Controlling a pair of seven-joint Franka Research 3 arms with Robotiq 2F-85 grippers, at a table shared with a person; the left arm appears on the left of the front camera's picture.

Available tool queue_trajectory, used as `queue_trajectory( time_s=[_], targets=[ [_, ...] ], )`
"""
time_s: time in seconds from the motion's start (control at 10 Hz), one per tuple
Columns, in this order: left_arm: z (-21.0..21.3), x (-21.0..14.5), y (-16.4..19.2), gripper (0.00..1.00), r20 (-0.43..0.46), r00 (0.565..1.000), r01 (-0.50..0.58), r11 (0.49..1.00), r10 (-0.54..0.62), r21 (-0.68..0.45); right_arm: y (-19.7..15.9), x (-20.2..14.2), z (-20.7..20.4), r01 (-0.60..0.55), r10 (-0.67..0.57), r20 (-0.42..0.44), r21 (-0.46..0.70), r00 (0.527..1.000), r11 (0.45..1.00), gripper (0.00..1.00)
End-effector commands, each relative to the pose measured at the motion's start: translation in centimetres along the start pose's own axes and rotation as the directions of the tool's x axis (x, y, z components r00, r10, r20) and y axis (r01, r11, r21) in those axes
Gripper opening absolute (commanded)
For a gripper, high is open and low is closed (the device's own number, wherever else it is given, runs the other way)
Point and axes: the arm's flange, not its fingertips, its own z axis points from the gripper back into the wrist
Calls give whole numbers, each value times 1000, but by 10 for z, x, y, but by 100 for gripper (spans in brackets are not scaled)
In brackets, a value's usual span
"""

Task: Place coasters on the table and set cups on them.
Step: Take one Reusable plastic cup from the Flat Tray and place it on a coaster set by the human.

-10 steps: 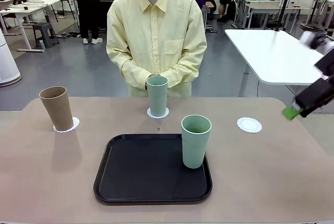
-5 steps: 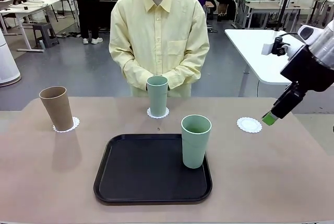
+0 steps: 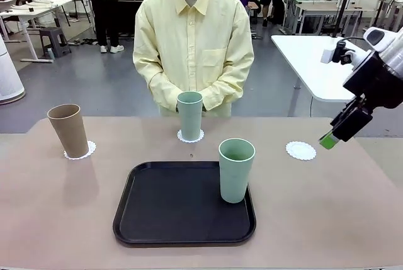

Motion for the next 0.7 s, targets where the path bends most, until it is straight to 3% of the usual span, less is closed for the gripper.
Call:
queue_trajectory(
  time_s=[0.0, 0.2, 0.3, 0.4, 0.5, 0.6],
  targets=[
    [0, 1, -2, 100, 10, 1000, -15, 1000, 15, 6, -37, -8, -33, -276, 269, 138, 39, 953, 960, 100],
    [0, 1, -2, 100, 10, 1000, -15, 1000, 15, 6, -64, -3, -51, -423, 387, 254, 108, 886, 899, 100],
    [0, 1, -2, 100, 10, 1000, -15, 1000, 15, 6, -64, -4, -53, -483, 390, 390, 176, 834, 858, 100],
    [0, 1, -2, 100, 10, 1000, -15, 1000, 15, 6, -62, -10, -54, -533, 389, 466, 227, 794, 815, 100],
    [0, 1, -2, 100, 10, 1000, -15, 1000, 15, 6, -62, -13, -53, -568, 379, 529, 255, 759, 783, 100],
    [0, 1, -2, 100, 10, 1000, -15, 1000, 15, 6, -64, -15, -52, -565, 367, 551, 243, 750, 788, 100]
  ],
)
